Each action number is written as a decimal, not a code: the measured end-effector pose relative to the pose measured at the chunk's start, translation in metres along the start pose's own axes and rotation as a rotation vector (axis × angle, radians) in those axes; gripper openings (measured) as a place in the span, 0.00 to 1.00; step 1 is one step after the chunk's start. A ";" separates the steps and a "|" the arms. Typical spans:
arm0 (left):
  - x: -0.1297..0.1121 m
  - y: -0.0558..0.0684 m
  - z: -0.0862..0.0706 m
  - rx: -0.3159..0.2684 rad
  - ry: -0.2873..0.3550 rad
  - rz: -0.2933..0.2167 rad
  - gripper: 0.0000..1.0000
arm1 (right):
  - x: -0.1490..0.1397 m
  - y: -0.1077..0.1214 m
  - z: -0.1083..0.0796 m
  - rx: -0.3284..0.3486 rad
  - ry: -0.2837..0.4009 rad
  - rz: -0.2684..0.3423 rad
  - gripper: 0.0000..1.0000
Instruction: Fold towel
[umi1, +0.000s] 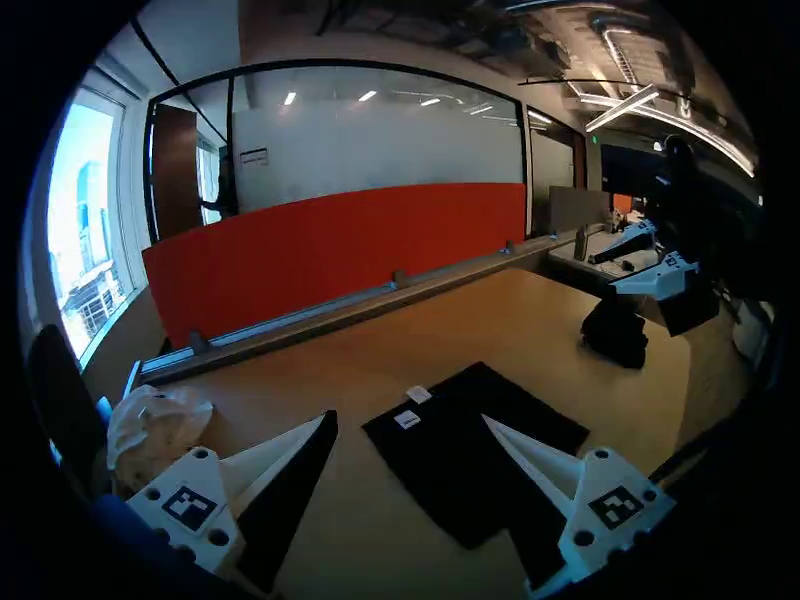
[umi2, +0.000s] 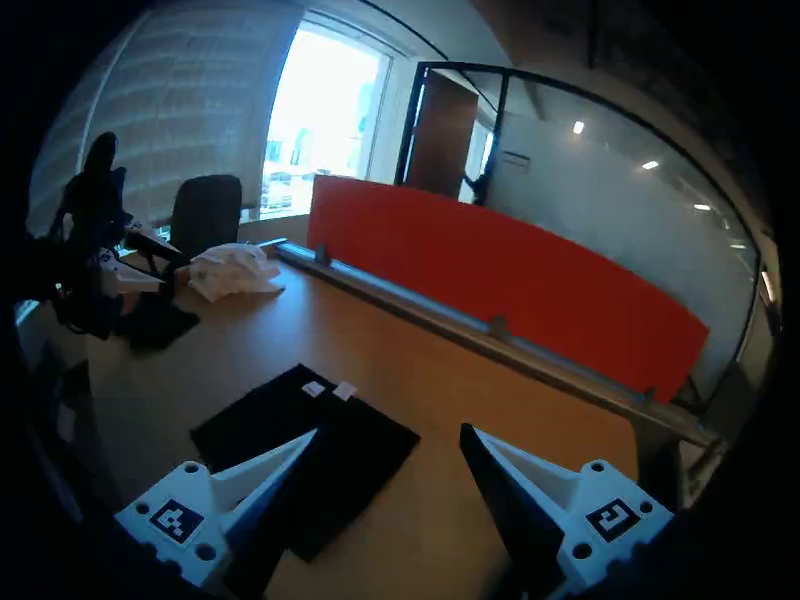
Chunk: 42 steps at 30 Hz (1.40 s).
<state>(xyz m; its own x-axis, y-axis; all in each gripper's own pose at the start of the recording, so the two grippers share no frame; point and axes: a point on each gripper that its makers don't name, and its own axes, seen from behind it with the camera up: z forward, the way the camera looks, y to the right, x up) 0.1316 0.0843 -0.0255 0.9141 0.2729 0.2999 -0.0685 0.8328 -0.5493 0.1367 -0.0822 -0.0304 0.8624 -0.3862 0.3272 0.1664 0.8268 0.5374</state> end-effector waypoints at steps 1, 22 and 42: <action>-0.002 0.001 0.001 -0.005 -0.005 0.001 0.96 | -0.003 -0.002 0.001 0.008 -0.008 -0.004 1.00; -0.044 0.022 0.014 -0.057 -0.061 0.000 0.96 | -0.042 -0.031 0.020 0.083 -0.086 -0.026 1.00; -0.112 0.051 0.037 -0.099 -0.148 0.017 0.96 | -0.104 -0.067 0.046 0.143 -0.139 -0.035 1.00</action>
<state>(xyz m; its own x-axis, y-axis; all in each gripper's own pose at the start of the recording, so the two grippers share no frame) 0.0110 0.1142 -0.0588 0.8440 0.3605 0.3971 -0.0371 0.7779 -0.6273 0.0140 -0.1168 -0.0644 0.7812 -0.4745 0.4056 0.1167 0.7493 0.6519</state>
